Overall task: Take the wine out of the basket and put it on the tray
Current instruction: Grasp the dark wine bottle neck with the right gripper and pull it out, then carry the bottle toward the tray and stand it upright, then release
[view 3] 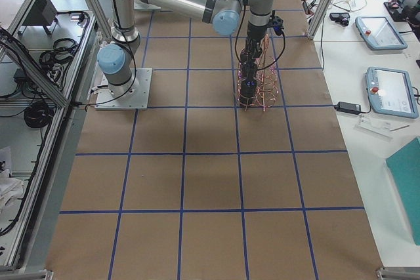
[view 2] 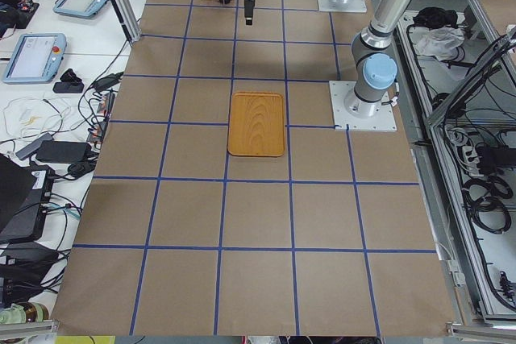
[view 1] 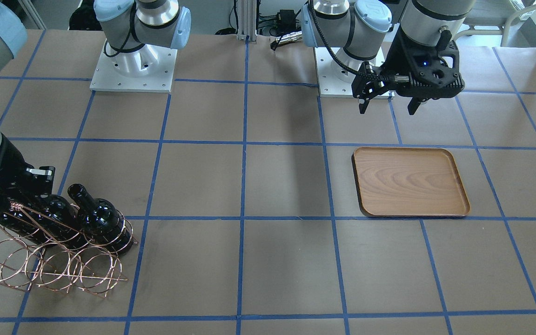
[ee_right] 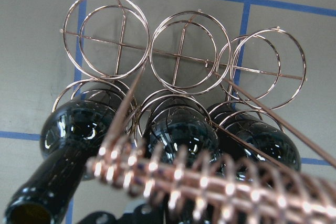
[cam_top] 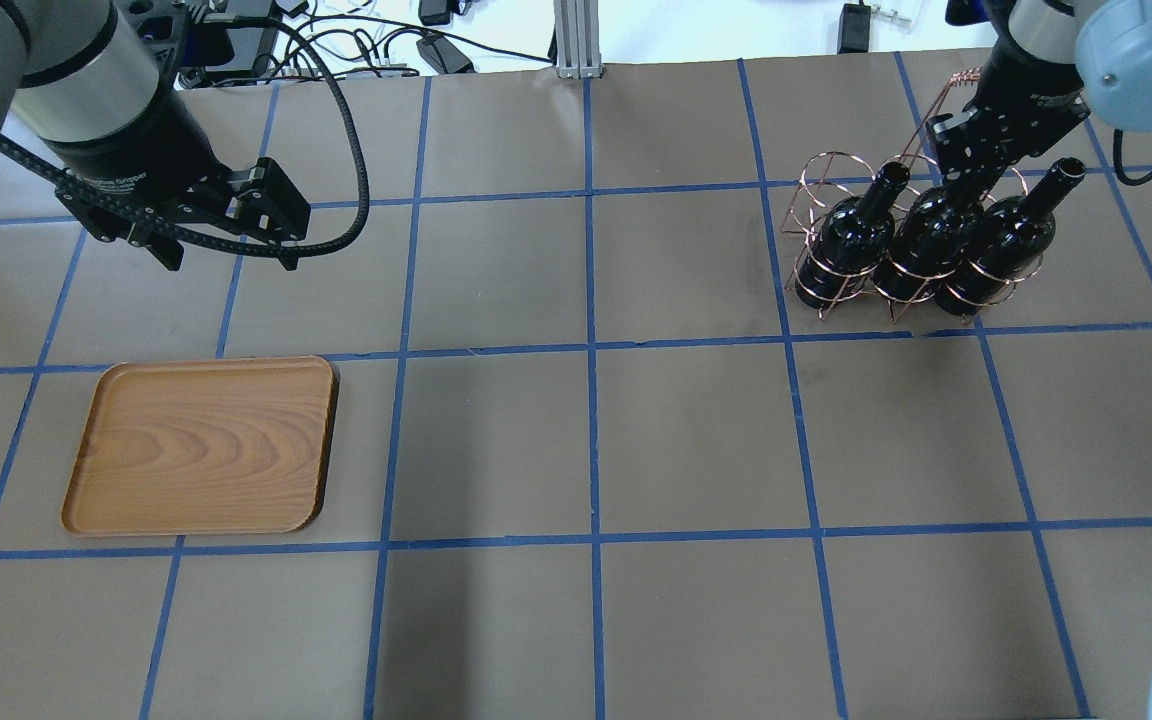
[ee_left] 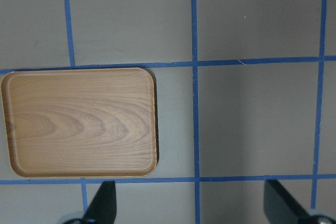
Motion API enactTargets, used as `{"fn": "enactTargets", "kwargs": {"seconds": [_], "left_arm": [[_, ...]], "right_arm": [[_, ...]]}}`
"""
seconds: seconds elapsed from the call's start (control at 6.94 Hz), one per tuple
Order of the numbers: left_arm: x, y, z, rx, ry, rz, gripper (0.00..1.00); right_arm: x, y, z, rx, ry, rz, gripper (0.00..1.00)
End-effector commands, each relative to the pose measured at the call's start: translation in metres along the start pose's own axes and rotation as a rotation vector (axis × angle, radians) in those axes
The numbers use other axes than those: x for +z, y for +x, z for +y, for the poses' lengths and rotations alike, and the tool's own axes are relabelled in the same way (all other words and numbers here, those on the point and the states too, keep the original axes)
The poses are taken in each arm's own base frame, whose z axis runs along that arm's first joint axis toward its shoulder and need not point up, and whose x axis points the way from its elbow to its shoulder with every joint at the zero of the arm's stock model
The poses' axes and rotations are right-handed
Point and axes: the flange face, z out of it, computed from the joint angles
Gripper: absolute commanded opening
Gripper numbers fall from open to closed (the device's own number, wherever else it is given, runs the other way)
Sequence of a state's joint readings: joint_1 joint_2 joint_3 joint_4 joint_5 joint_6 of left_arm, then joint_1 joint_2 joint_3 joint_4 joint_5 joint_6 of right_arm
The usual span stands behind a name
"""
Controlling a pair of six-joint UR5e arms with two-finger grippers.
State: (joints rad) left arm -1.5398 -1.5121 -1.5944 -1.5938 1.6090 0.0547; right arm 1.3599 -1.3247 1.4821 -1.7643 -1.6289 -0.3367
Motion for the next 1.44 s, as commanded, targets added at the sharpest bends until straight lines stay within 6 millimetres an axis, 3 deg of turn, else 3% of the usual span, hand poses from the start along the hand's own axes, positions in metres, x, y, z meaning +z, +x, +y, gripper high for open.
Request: {"fn": "enactTargets", "kwargs": {"seconds": [0.0,0.14,0.29,0.43,0.58,0.72,1.15,1.3], "left_arm": [[-0.006,-0.002,0.004,-0.003,0.013,-0.010,1.00],[-0.007,-0.006,0.005,0.000,0.012,-0.051,1.00],[-0.006,-0.006,0.005,0.000,0.016,-0.047,1.00],[-0.006,-0.006,0.004,0.000,0.016,-0.038,1.00],[-0.006,-0.005,0.004,0.001,0.017,-0.030,1.00],[-0.006,-0.006,0.004,0.000,0.016,-0.032,1.00],[-0.006,-0.012,0.003,-0.014,0.017,-0.031,1.00],[-0.006,-0.013,0.003,-0.016,0.017,-0.031,1.00]], "right_arm": [[-0.074,0.004,0.000,0.007,-0.029,-0.029,0.16],[-0.104,-0.004,0.015,0.003,-0.049,-0.033,0.16],[-0.143,-0.016,0.045,0.015,-0.030,-0.028,0.16],[-0.160,-0.048,0.062,0.020,-0.044,-0.030,0.16],[-0.170,-0.103,0.074,0.125,-0.045,-0.039,0.15],[-0.166,-0.168,0.079,0.183,-0.057,-0.080,0.13],[-0.112,-0.333,0.079,0.289,-0.011,-0.099,0.10],[-0.088,-0.369,0.077,0.350,-0.013,-0.105,0.10]]}}
